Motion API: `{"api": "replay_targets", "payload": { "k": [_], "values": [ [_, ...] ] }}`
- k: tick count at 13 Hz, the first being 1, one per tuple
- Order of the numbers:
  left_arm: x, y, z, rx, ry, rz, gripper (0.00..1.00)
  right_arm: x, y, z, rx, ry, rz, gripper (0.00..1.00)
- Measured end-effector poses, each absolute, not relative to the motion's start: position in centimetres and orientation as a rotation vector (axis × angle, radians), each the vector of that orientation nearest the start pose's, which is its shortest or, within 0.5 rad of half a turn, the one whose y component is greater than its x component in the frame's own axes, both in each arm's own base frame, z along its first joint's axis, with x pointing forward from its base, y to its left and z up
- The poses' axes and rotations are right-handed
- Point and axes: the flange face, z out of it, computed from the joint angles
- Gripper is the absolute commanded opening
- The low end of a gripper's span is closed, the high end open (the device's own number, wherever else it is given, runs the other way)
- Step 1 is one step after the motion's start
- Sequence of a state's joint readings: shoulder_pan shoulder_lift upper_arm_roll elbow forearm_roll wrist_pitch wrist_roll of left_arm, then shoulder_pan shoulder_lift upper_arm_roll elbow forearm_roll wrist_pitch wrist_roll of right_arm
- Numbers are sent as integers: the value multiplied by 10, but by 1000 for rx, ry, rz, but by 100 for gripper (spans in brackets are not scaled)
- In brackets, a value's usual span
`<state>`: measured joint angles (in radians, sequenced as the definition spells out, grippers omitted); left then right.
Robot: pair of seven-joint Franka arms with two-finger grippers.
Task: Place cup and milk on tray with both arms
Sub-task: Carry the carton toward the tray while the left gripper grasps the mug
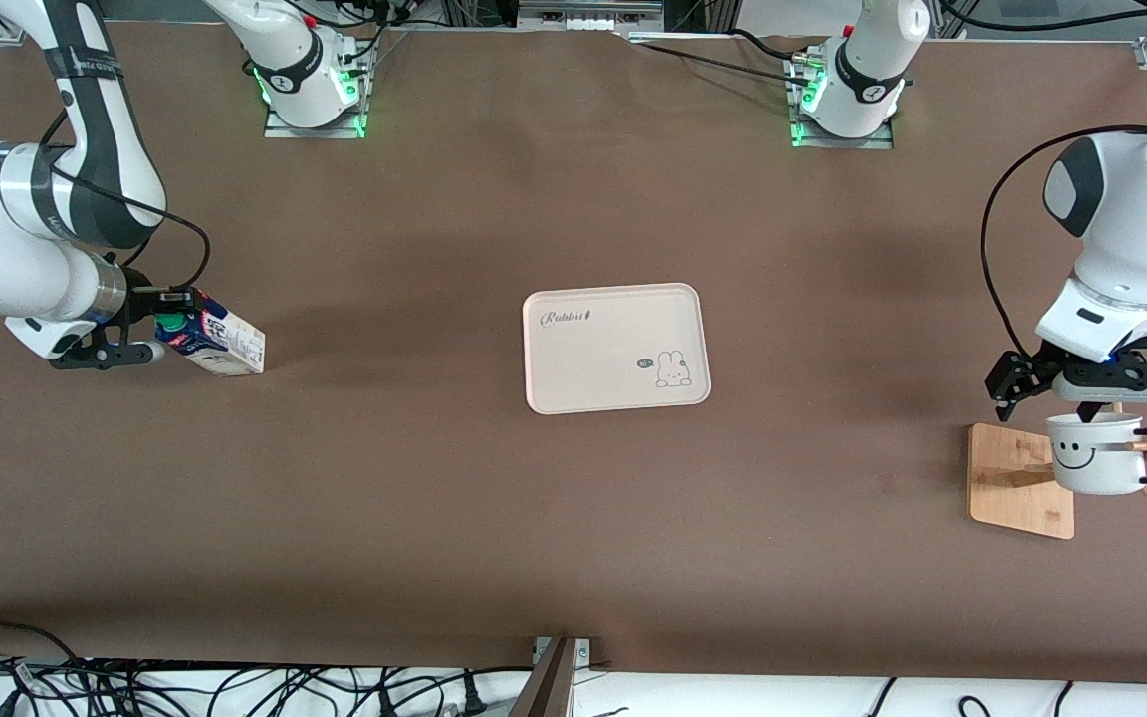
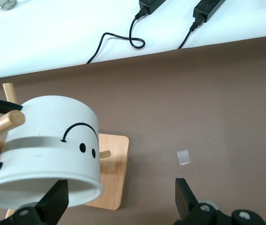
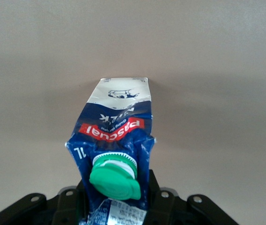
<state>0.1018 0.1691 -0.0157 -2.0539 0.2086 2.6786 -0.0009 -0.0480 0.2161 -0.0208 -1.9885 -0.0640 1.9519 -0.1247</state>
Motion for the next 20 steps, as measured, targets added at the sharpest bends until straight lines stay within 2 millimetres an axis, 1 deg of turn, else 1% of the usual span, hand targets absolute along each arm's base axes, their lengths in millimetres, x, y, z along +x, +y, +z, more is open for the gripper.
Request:
{"api": "replay_targets", "payload": {
  "k": [2,4,5,7,9,11,12,13,14,15,17,18,19,20],
  "values": [
    [621,50,400,-2894,140,-668,100,567,-34,344,-3145,-152,382,47],
    [627,52,400,-2886,142,-673,100,574,-18,364,-3121,-161,309,47],
    [628,54,400,-2884,142,-676,100,577,-5,377,-3108,-173,269,47],
    [630,58,400,-2876,136,-683,99,584,33,412,-3104,-179,205,47],
    [631,63,399,-2870,133,-681,100,585,78,452,-3108,-138,203,47],
    [631,71,400,-2854,136,-680,100,582,124,489,-3116,-115,195,47],
    [630,76,401,-2850,128,-682,97,578,151,502,-3121,-108,183,47],
    [630,79,402,-2848,121,-682,81,572,177,510,-3124,-102,168,47],
    [630,81,402,-2847,119,-682,68,566,205,515,-3125,-103,157,47],
    [630,82,402,-2847,117,-682,55,559,233,515,-3127,-108,155,47],
    [629,84,402,-2846,111,-681,31,543,288,509,-3133,-94,165,47],
    [629,85,402,-2846,110,-682,24,535,312,505,-3136,-72,171,47],
    [629,84,403,-2845,110,-684,20,529,334,500,-3139,-48,177,47],
    [629,82,405,-2846,114,-688,18,524,352,497,-3141,-27,182,47]
  ]
}}
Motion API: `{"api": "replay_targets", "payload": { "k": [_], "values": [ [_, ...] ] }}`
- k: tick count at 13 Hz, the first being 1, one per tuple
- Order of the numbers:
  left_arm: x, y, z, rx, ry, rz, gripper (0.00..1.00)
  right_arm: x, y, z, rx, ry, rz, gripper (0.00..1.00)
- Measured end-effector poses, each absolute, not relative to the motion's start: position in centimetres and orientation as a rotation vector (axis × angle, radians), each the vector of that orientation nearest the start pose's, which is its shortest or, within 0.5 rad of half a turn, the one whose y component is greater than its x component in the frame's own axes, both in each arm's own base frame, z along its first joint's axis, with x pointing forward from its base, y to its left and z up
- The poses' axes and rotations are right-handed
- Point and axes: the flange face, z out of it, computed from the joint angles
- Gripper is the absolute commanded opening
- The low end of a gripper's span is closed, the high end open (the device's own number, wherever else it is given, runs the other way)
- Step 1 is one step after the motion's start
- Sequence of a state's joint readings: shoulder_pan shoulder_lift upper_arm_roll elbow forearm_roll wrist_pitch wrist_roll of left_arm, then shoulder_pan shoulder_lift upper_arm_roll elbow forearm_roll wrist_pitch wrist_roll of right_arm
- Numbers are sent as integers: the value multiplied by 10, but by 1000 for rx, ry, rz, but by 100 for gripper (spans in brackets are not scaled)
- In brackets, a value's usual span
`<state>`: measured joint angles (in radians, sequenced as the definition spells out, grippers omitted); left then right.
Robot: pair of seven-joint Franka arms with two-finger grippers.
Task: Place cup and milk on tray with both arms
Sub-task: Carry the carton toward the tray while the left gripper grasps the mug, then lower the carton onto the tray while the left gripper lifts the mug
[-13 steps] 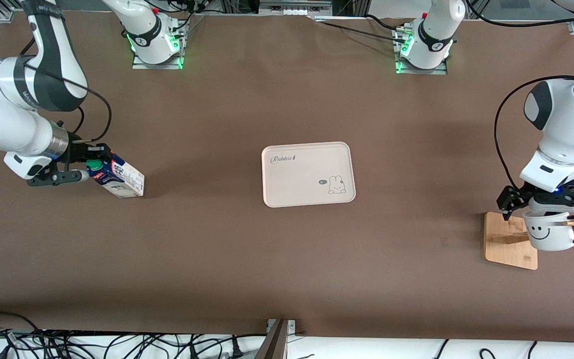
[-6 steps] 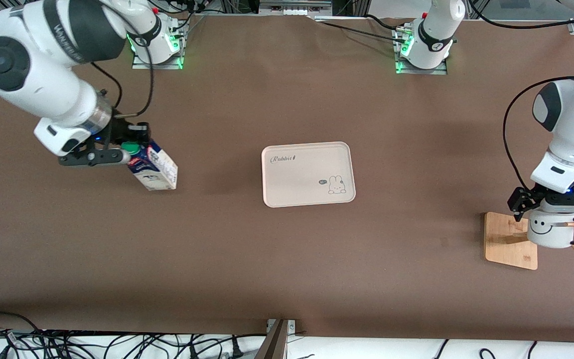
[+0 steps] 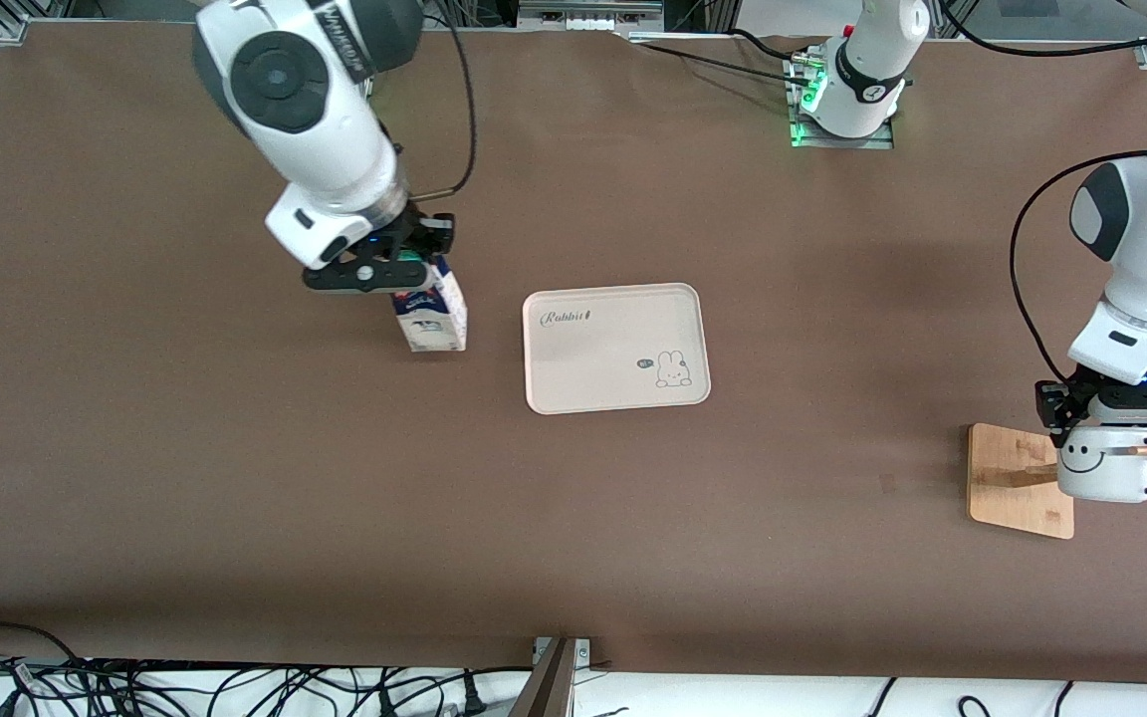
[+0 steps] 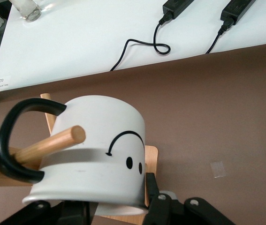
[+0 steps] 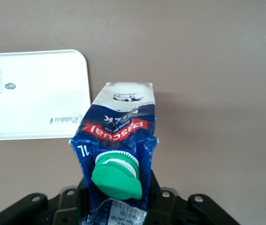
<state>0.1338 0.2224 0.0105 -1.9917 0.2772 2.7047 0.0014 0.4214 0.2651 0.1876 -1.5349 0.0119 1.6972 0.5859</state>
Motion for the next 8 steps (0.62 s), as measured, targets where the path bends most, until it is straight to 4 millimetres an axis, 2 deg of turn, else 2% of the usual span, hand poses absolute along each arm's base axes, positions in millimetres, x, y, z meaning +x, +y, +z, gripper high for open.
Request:
{"api": "replay_targets", "payload": {
  "k": [2,4,5,8],
  "values": [
    [629,74,405,-2849,130,-690,14,516,383,494,-3138,2,178,47],
    [629,72,404,-2851,133,-688,8,513,406,491,-3130,-18,172,47],
    [629,72,404,-2851,133,-689,1,513,417,487,-3121,-35,179,47],
    [629,70,404,-2852,137,-689,0,512,457,468,-3084,-97,214,47]
  ]
}}
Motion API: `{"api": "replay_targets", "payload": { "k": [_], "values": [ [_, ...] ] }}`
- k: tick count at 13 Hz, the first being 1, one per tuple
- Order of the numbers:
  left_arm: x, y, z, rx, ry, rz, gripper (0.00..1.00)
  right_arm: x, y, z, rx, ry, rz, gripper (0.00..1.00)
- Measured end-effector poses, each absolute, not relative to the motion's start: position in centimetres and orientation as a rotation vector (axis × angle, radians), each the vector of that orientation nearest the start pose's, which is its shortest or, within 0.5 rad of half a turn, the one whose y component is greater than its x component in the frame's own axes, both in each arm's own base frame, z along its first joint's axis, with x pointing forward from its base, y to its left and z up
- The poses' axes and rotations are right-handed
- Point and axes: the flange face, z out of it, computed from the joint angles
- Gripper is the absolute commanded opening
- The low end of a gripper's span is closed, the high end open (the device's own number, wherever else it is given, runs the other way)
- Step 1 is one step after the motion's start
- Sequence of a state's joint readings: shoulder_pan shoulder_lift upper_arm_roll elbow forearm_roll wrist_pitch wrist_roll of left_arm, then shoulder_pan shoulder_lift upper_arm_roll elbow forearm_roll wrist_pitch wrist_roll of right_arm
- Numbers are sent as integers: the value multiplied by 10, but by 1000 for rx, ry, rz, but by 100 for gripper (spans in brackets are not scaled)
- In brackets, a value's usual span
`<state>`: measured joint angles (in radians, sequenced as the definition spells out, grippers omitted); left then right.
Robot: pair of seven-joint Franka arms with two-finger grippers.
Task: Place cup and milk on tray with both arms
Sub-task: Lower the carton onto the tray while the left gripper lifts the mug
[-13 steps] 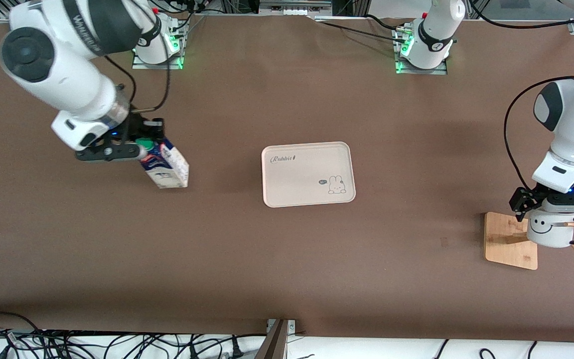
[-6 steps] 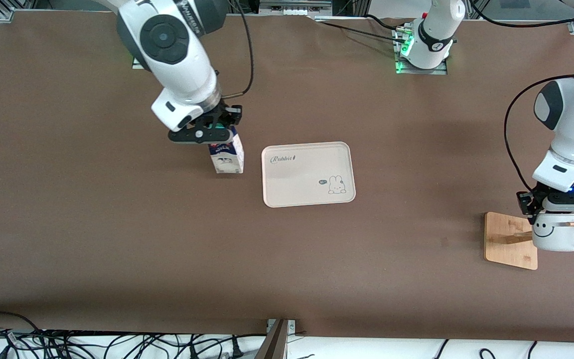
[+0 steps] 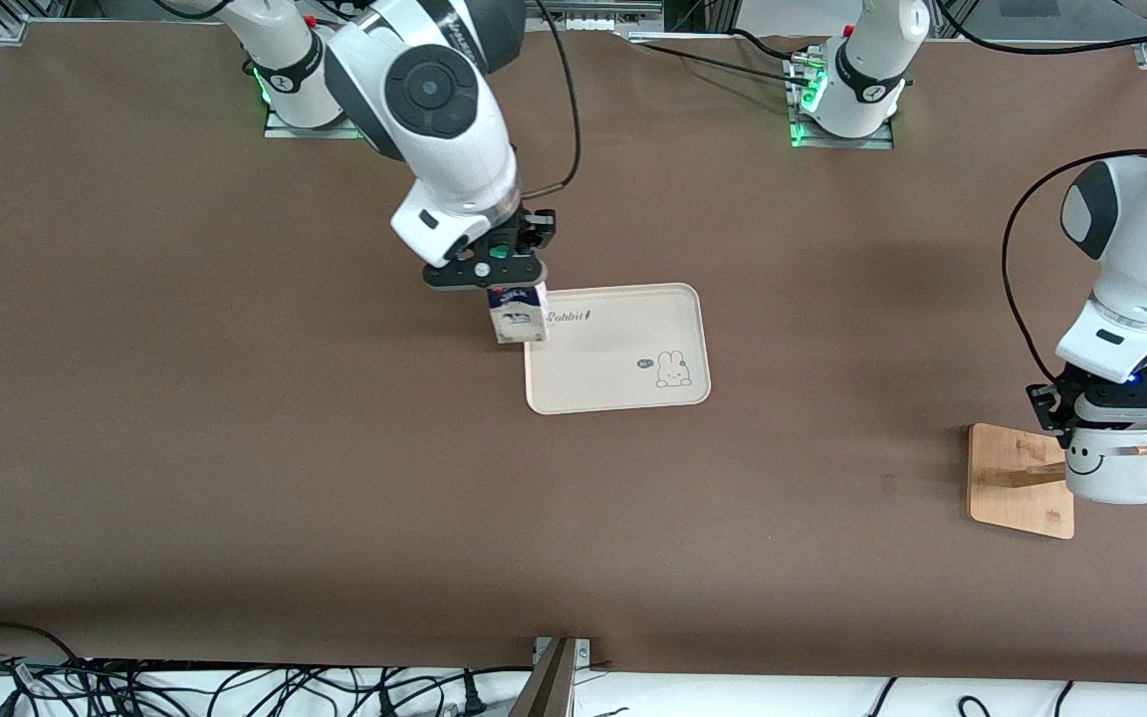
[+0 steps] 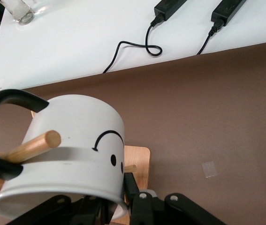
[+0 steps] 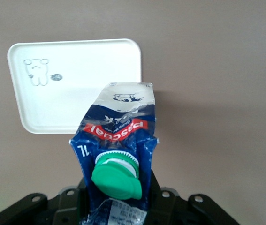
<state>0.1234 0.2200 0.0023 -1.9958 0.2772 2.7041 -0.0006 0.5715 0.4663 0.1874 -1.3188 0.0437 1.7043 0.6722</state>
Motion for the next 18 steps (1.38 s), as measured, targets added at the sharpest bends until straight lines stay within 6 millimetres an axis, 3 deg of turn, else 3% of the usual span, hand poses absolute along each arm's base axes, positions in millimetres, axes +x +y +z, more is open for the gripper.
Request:
{"api": "replay_targets", "payload": {
  "k": [3,7,13,16,18],
  "values": [
    [630,63,405,-2852,154,-694,0,510,483,444,-3081,-140,242,47],
    [631,45,410,-2857,176,-711,0,516,487,407,-3076,-113,333,47],
    [629,9,431,-2852,243,-769,0,514,502,376,-3068,-108,340,47],
    [621,-1,441,-2852,264,-770,0,519,502,359,-3069,-97,346,47],
    [610,-15,446,-2868,288,-674,0,523,500,352,-3073,-84,341,47]
  ]
}}
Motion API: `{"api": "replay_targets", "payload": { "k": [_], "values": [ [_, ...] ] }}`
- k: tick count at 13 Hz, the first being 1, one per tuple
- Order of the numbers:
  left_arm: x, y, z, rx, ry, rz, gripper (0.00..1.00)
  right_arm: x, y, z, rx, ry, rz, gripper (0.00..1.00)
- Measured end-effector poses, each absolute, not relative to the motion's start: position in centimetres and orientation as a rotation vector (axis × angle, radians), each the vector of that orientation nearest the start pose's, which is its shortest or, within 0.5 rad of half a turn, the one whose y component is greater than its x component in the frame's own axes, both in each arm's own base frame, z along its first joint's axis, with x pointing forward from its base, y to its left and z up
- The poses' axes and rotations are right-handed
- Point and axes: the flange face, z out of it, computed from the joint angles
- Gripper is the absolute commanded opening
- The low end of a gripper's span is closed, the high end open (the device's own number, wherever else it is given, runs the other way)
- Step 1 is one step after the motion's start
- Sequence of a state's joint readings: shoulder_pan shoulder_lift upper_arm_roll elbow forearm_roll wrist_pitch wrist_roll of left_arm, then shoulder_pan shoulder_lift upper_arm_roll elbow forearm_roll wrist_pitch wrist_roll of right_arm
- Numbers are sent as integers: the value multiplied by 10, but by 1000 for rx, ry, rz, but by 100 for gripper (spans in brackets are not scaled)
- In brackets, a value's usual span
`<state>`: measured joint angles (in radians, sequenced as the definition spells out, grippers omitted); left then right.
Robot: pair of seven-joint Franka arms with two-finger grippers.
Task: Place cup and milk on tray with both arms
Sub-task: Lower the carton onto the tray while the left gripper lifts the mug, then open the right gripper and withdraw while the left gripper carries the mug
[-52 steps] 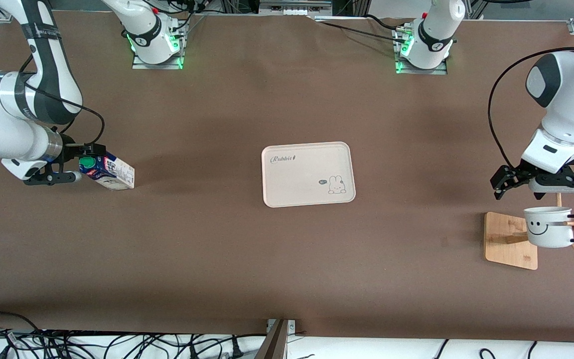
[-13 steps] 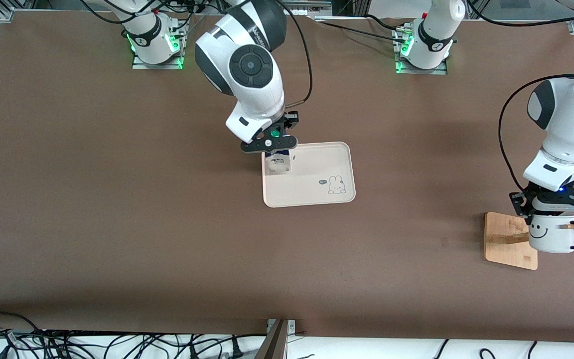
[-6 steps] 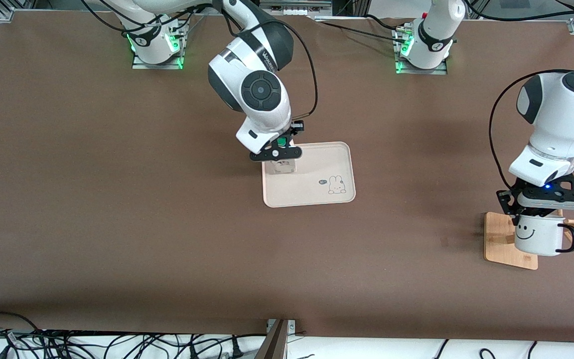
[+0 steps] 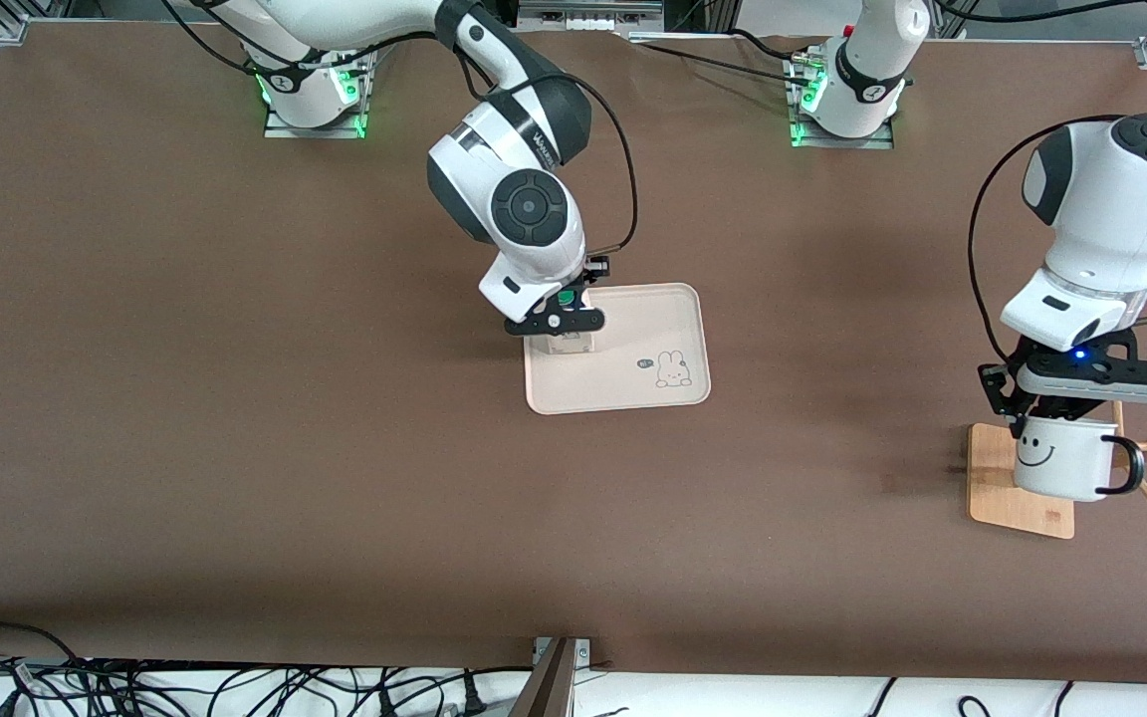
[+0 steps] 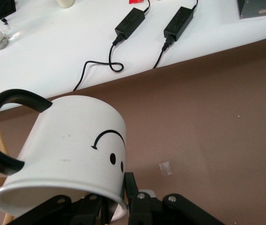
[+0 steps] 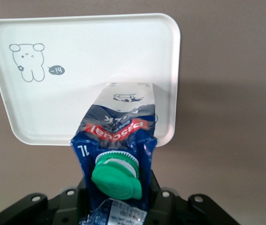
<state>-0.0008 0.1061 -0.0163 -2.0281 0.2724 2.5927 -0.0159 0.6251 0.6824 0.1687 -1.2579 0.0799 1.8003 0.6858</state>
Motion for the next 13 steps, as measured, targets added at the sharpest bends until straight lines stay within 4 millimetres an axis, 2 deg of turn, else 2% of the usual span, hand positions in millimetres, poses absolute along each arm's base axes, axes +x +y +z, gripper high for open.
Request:
{"api": "replay_targets", "payload": {
  "k": [4,5,6,9,13],
  "values": [
    [586,-53,453,-2900,351,-446,0,526,496,348,-3081,-71,341,47],
    [581,-62,450,-2904,369,-382,0,527,496,347,-3081,-70,340,56],
    [575,-73,447,-2913,386,-316,0,527,496,347,-3081,-70,338,99],
    [560,-110,439,-3037,374,-172,0,525,499,347,-3080,-77,335,100],
    [540,-142,427,-3061,433,13,0,523,502,347,-3078,-81,330,100]
  ]
}}
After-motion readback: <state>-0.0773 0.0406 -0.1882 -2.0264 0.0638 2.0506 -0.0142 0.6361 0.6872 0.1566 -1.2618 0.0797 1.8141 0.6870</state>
